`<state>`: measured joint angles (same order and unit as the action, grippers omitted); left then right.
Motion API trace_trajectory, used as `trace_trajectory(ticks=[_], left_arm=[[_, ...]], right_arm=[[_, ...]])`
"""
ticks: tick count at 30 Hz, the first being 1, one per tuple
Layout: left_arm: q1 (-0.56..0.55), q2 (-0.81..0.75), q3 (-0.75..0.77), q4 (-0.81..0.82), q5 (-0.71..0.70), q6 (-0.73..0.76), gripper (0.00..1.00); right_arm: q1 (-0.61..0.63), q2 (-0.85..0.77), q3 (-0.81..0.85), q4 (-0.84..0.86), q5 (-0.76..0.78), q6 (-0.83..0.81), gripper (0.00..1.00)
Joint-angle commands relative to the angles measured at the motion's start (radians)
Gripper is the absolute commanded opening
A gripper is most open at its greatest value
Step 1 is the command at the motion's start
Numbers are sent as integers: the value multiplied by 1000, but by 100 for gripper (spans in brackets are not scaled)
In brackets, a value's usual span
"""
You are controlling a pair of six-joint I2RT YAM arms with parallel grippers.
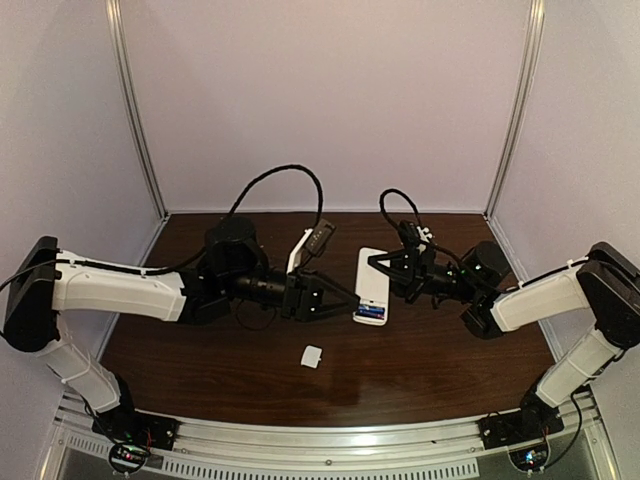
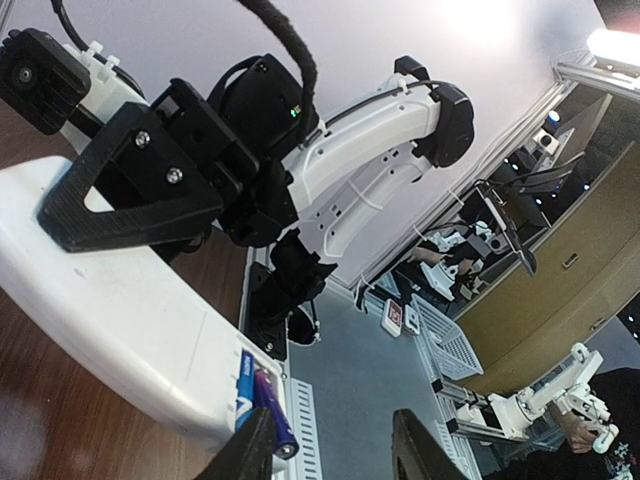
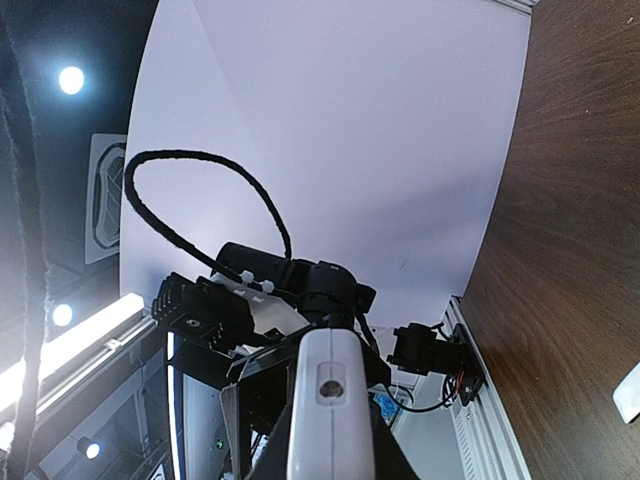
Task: Load the batteries into the remote control
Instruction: Press the battery in the battery compartment.
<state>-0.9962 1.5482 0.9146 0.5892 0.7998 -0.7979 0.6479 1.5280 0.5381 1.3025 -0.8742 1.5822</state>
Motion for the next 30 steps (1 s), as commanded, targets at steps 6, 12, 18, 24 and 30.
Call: trace_trajectory(ticks=[6, 12, 18, 24, 30], left_arm=[[24, -36, -65, 3, -60, -13, 45], [29, -37, -85, -2, -61, -16, 45], [29, -15, -65, 63, -22, -42, 45], [27, 10, -47, 95, 3, -62, 45], [27, 20, -42, 99, 2, -65, 45]], right_arm=[[9, -24, 36, 374, 9, 16, 0], [9, -35, 38, 352, 14, 2, 0], [11, -35, 43, 346, 12, 2, 0], [17, -26, 55, 347, 12, 1, 0], [21, -23, 60, 339, 12, -1, 0]])
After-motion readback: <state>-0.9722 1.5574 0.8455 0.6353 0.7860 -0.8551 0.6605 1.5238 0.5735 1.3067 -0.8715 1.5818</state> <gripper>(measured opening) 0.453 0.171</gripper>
